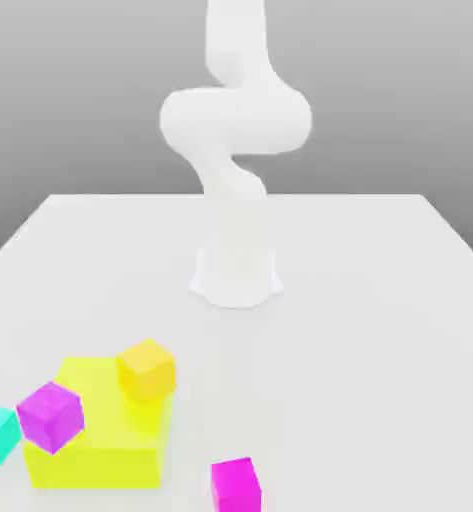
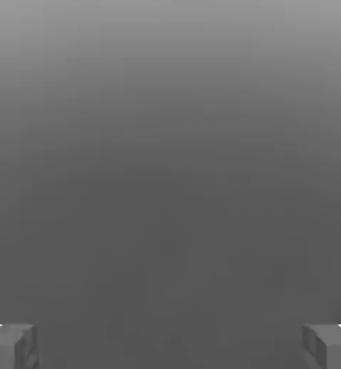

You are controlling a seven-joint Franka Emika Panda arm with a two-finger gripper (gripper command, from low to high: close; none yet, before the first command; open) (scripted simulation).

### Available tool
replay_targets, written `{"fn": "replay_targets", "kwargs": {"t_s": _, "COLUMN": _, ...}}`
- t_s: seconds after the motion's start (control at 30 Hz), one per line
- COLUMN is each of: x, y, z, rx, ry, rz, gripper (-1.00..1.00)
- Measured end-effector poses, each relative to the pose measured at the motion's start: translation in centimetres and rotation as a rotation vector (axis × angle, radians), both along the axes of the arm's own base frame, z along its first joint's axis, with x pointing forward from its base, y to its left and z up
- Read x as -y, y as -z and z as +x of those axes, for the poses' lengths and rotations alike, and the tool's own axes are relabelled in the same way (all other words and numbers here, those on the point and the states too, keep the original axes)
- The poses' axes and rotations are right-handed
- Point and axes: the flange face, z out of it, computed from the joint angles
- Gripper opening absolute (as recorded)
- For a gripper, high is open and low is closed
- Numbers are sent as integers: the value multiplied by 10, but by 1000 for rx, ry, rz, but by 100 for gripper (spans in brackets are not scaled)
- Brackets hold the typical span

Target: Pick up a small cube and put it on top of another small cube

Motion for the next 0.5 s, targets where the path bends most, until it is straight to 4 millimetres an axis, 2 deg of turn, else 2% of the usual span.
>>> {"fn": "replay_targets", "kwargs": {"t_s": 0.1, "x": 0, "y": 48, "z": 38, "rx": -86, "ry": -30, "rz": -6, "gripper": 0}}
{"fn": "replay_targets", "kwargs": {"t_s": 0.23, "x": 0, "y": 116, "z": 77, "rx": -194, "ry": -66, "rz": -14, "gripper": 0}}
{"fn": "replay_targets", "kwargs": {"t_s": 0.37, "x": -2, "y": 188, "z": 105, "rx": -302, "ry": -100, "rz": -26, "gripper": 0}}
{"fn": "replay_targets", "kwargs": {"t_s": 0.5, "x": -3, "y": 263, "z": 121, "rx": -410, "ry": -133, "rz": -40, "gripper": 0}}
